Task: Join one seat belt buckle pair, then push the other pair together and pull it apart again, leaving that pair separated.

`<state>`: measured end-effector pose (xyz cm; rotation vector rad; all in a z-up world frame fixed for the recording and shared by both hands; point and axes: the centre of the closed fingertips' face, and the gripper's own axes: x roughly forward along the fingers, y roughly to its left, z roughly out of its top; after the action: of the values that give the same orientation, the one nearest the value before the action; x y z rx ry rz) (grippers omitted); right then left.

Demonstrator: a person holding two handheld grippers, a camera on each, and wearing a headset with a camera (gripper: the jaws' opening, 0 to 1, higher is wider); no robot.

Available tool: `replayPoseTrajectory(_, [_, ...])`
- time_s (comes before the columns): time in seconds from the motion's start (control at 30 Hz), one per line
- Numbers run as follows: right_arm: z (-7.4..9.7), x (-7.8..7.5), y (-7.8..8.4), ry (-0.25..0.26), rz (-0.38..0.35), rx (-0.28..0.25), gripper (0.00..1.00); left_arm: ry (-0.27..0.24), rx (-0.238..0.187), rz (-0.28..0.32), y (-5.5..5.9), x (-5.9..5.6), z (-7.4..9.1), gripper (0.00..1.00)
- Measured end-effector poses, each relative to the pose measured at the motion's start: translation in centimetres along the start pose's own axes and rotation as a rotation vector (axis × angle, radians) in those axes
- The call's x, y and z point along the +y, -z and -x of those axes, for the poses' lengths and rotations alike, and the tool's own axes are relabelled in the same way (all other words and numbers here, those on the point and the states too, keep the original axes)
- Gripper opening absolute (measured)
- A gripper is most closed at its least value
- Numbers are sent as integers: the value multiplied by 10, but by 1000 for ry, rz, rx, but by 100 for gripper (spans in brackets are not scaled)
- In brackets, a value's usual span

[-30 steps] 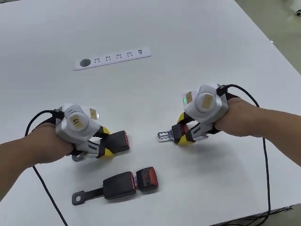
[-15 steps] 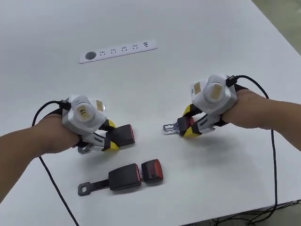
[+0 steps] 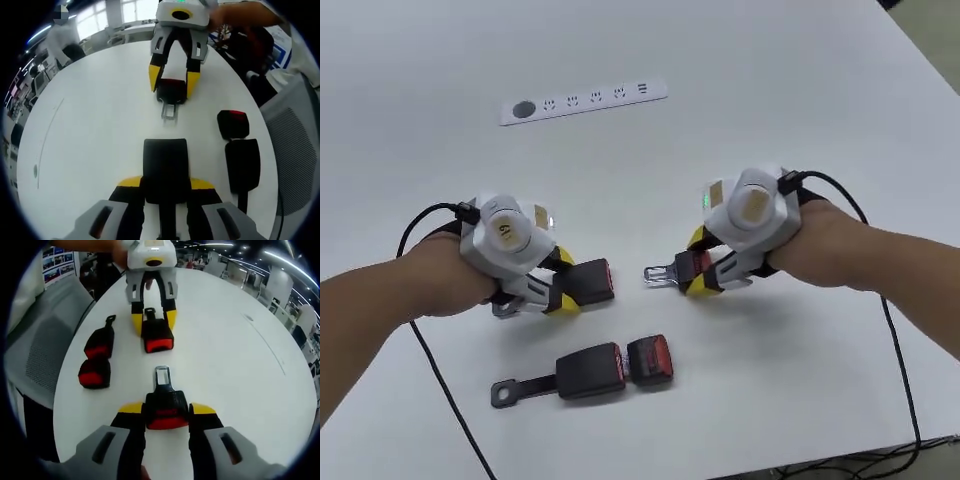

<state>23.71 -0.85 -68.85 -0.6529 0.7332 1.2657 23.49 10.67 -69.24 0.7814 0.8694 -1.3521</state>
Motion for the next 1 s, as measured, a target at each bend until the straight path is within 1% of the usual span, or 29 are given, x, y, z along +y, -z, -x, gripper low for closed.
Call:
replayPoseTrajectory(0.03, [-2, 0, -3, 2, 4, -4, 32, -1, 3, 0, -2, -2, 1, 32])
replayPoseTrajectory(0.1, [-5, 0, -7, 3, 8, -9, 31, -1, 5, -1, -3, -3, 1, 32])
replayPoseTrajectory(0.23, [-11, 0, -15, 10, 10, -3, 31, -2, 5, 0, -6, -6, 3, 32])
replayPoseTrajectory(0.37, [-16, 4, -21, 13, 46, 7, 31, -2, 6, 1, -10, -11, 4, 32])
replayPoseTrajectory(0.53, [-21, 4, -27, 19, 56, 25, 32, -3, 11, 0, -7, -8, 4, 32])
replayPoseTrajectory(0.6, [-19, 7, -28, 24, 69, 40, 32, -2, 13, 0, -4, -5, 2, 32])
replayPoseTrajectory(0.67, [-19, 6, -28, 29, 77, 41, 32, -2, 13, 0, -2, -3, 1, 32])
replayPoseTrajectory(0.7, [-18, 6, -28, 31, 92, 41, 32, -2, 14, 0, -2, -3, 0, 32])
replayPoseTrajectory(0.8, [-21, 7, -32, 27, 92, 30, 32, -1, 14, -2, -1, -2, -1, 32])
replayPoseTrajectory(0.87, [-23, 8, -35, 20, 92, 21, 32, -2, 11, 3, 2, 1, -2, 32])
replayPoseTrajectory(0.93, [-26, 6, -39, 8, 89, 8, 32, -1, 9, 1, 2, 1, -2, 32])
replayPoseTrajectory(1.0, [-25, 8, -38, -3, 76, -3, 31, -1, 11, -4, 3, 3, -2, 32])
